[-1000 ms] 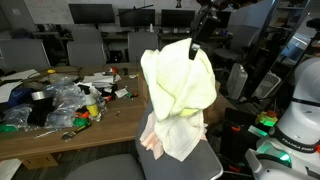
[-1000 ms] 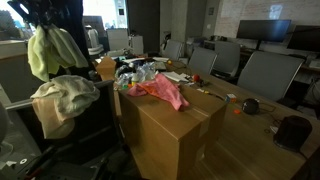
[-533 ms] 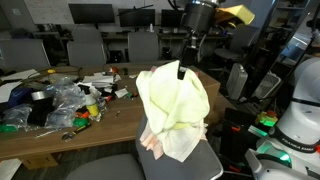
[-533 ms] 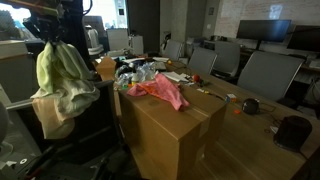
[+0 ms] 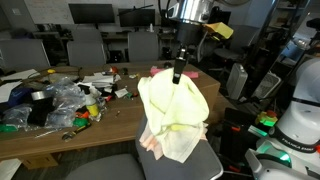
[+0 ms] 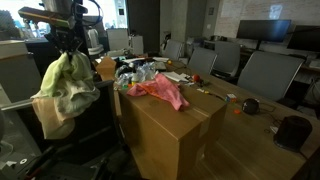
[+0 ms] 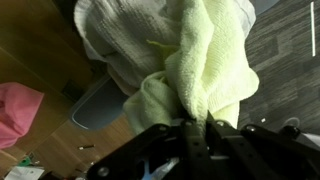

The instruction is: Move all the clothes from the box to the backrest of the chair

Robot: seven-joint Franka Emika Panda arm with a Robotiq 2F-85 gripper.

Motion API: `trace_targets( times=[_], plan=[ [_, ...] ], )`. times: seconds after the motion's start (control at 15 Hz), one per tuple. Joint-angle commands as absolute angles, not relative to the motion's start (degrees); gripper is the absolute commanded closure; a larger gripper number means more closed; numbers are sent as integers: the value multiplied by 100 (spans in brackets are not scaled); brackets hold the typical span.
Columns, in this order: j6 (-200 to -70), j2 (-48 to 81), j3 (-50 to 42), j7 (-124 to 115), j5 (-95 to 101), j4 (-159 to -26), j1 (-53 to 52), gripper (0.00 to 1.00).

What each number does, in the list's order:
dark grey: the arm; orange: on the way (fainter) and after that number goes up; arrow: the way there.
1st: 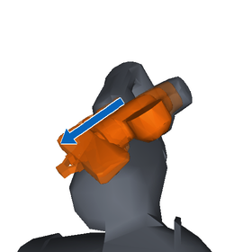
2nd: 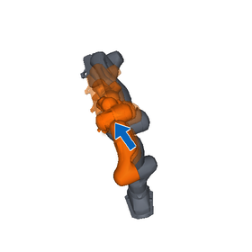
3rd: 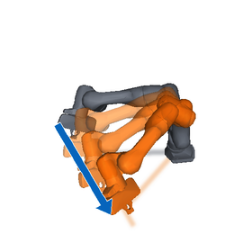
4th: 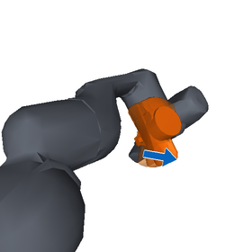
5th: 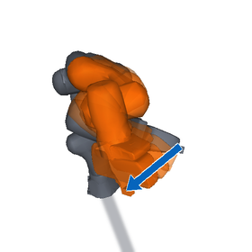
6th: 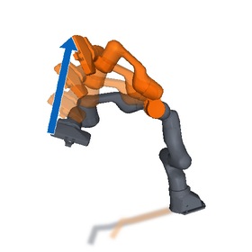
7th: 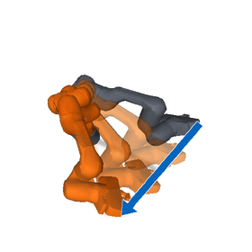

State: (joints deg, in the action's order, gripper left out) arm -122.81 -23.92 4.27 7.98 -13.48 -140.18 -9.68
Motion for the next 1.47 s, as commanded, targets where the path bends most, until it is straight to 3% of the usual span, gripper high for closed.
trace_targets(
  times=[0.0,1.4],
  plan=[
    [-12491,-2350,390,421,-1083,-14067,-673,97],
    [-12811,-1652,744,-731,170,-14164,-372,97]
  ],
)
